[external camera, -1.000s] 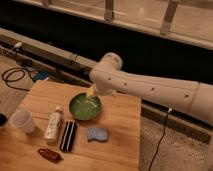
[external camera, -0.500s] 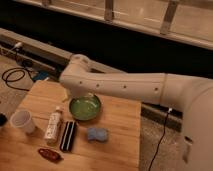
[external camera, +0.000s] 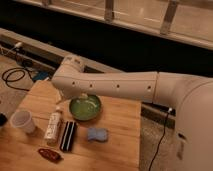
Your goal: Stand the bottle upright
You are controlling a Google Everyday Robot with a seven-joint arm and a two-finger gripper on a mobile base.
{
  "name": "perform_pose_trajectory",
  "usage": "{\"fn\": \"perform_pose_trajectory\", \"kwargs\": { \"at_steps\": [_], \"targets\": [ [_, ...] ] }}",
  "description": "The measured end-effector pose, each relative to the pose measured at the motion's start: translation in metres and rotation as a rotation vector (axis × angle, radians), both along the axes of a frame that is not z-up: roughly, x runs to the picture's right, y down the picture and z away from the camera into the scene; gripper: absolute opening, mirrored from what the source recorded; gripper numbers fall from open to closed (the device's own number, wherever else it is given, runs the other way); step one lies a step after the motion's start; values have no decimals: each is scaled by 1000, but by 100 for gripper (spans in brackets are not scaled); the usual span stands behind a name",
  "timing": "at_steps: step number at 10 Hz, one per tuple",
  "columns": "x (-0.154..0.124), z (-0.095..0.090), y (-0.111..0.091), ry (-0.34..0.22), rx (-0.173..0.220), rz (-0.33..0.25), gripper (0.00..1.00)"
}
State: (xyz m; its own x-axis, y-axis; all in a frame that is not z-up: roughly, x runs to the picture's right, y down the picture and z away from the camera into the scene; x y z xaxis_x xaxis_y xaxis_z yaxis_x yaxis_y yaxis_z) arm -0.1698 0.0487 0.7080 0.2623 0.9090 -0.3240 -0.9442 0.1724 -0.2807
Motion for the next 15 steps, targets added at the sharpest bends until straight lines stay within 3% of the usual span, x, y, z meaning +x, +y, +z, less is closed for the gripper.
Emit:
{"fn": "perform_pose_trajectory", "kwargs": {
  "at_steps": [4,6,7,11,13,15],
  "targets": [
    [21,4,18,17,-16,-37,80],
    [5,9,29,-1,-40,-85,80],
    [-8,11,32,-6,-45,-114,80],
    [-103,25,32,-11,-37,-331,80],
    [-138,30,33,-24,-34,-376,80],
    [-147,32,32,-24,-33,-388,80]
  ]
}}
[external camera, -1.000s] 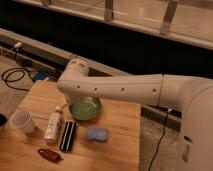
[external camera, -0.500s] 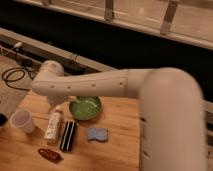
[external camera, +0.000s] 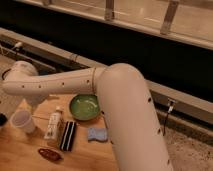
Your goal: Stand the bottle upright
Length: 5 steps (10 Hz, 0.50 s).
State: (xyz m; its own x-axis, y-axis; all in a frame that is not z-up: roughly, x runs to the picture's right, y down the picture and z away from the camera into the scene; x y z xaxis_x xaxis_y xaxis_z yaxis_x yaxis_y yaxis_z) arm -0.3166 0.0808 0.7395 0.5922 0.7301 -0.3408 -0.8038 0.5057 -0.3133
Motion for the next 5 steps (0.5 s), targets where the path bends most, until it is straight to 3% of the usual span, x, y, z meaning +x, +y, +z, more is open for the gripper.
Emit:
{"fn": "perform_pose_trajectory", "kwargs": {
  "at_steps": [2,5],
  "targets": [
    [3,1,0,6,-1,0,80],
    [13,14,18,97,-46,75,80]
  ]
}}
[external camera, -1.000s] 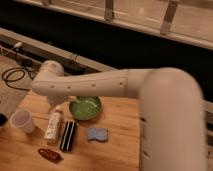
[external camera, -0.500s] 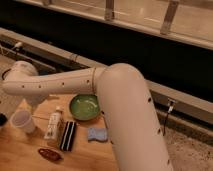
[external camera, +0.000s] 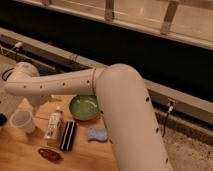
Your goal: Stand the bottle upright
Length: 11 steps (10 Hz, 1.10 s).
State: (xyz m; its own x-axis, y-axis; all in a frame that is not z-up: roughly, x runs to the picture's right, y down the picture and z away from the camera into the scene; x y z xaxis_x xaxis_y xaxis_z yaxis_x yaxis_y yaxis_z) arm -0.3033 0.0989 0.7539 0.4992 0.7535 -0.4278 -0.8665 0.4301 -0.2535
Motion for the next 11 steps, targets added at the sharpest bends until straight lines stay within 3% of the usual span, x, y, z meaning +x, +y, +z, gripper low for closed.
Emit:
{"fn": "perform_pose_trajectory", "kwargs": {
  "at_steps": [2,6,11],
  "targets": [
    [6,13,21,70,-26,43,80],
    [7,15,24,83,-30,49,80],
    [-37,31,30,64,-62,-34,80]
  ]
}}
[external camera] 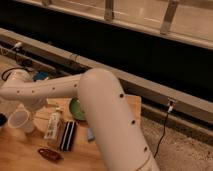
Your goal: Stand the bottle upright
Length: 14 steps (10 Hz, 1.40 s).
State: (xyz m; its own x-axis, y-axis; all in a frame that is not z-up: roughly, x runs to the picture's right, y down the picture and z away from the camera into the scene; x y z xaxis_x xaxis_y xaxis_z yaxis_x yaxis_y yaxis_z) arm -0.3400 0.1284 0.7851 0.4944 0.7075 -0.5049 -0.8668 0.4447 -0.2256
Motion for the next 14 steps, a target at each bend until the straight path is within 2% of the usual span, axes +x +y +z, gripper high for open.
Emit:
{"fn": "perform_pose_trajectory", "kwargs": {
  "at_steps": [4,8,10,14],
  "targets": [
    [-6,15,10,26,-38,-24,80],
    [4,44,28,76,-94,-37,80],
    [6,53,34,89,-113,-41,80],
    [18,65,27,117,-122,-14,80]
  ]
}}
